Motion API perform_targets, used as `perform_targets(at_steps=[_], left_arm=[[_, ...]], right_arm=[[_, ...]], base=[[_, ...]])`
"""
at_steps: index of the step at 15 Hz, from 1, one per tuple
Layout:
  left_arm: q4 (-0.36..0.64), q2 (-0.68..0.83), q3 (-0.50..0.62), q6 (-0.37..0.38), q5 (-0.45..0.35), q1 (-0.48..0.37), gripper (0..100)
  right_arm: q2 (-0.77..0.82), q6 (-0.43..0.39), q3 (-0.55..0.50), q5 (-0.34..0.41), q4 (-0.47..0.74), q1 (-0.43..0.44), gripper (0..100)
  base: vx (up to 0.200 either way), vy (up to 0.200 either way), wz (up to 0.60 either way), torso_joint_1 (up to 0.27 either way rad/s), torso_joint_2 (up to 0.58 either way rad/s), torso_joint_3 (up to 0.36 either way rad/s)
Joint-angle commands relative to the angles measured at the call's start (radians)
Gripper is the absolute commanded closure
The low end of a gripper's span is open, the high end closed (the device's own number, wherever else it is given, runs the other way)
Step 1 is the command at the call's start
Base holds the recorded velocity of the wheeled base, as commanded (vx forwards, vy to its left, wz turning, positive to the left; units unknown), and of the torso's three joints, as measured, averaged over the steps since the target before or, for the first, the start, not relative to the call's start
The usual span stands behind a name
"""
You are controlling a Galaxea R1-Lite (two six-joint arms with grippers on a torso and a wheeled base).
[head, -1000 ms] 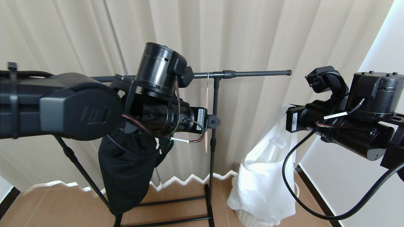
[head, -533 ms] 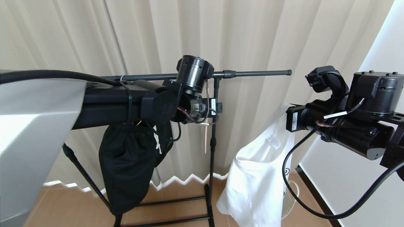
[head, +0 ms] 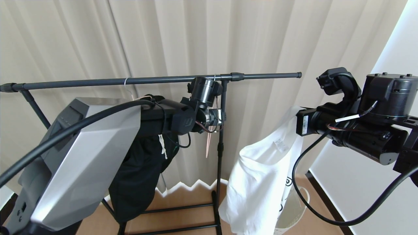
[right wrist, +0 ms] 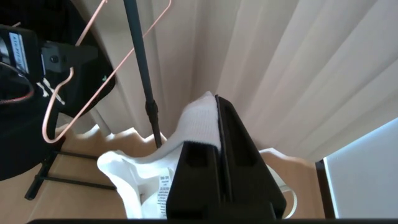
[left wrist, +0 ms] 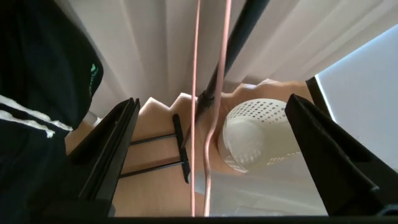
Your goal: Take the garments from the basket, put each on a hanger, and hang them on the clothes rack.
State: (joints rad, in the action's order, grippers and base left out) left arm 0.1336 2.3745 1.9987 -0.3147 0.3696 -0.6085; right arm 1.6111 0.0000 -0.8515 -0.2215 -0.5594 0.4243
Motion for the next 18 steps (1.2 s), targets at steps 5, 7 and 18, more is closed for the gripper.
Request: perform_targets(at_steps=[5, 7, 18], left_arm=[[-0.069, 0.066, 0.001, 0.045, 0.0, 0.01, 0], [-0.085, 0.081, 0.001, 0.052, 0.0, 0.021, 0], [-0.097, 0.095, 0.001, 0.062, 0.0, 0.036, 100]], right_arm=[[0.004, 0.0, 0.0, -0.001, 0.001, 0.001, 100], [0.004, 0.0, 0.0, 0.001, -0.001, 0.001, 100], [0.007, 0.0, 0.003, 0.001, -0.001, 0.001, 100]], base=[[0.0, 0.0, 0.0, 0.0, 0.0, 0.0], [0.0, 0.0, 0.0, 0.0, 0.0, 0.0], [0.0, 0.0, 0.0, 0.0, 0.0, 0.0]])
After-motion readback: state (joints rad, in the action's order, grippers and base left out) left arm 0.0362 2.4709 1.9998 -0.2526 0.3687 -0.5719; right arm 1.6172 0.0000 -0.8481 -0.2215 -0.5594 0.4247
